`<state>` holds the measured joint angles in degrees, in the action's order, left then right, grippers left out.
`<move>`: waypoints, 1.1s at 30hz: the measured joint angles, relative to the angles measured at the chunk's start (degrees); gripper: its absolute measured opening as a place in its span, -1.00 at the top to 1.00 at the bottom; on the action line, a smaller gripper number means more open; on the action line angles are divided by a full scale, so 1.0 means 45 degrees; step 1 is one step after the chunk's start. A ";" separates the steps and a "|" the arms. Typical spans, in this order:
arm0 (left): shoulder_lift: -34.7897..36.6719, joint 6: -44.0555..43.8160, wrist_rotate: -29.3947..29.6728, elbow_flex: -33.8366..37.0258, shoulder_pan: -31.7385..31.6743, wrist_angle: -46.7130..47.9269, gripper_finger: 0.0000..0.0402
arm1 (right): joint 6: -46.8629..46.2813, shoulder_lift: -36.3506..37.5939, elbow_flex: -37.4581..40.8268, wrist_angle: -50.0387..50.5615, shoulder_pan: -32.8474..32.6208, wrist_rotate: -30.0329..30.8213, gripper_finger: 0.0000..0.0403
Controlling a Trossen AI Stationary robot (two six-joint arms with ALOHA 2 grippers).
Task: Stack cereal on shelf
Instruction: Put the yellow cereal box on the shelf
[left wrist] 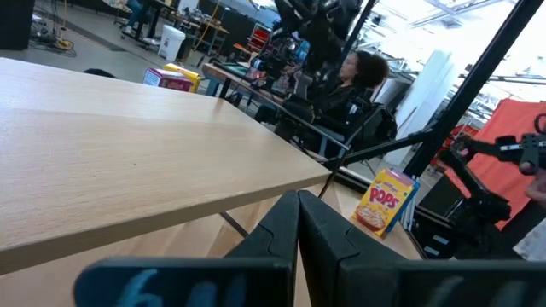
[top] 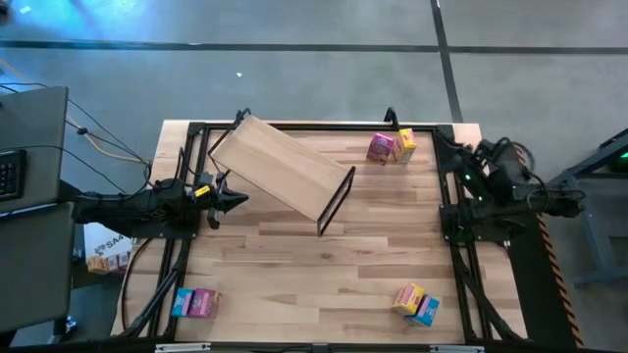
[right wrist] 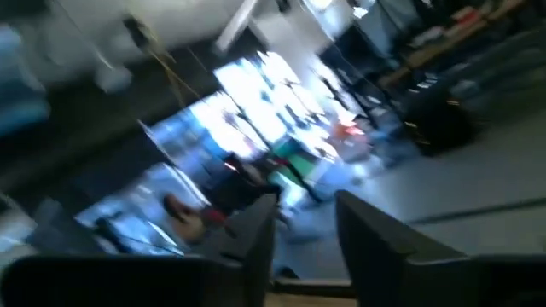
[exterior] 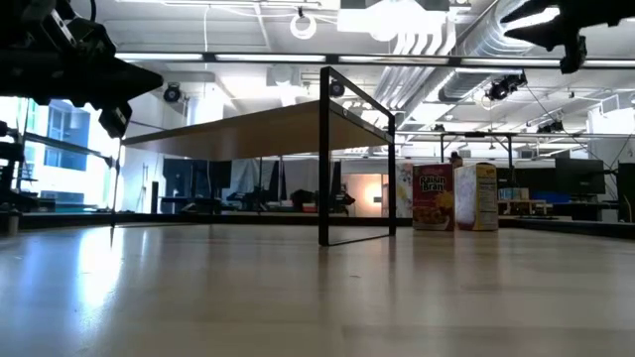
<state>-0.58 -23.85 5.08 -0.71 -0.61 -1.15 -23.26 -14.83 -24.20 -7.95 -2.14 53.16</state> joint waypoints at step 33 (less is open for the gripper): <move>0.0000 -0.0001 0.0002 0.0000 -0.0002 0.0002 1.00 | -0.1059 -1.5584 -1.0701 1.4386 1.2232 -1.0867 -0.25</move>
<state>-0.58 -23.85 5.09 -0.71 -0.62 -1.14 -28.02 -84.95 -72.36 56.79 52.90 4.26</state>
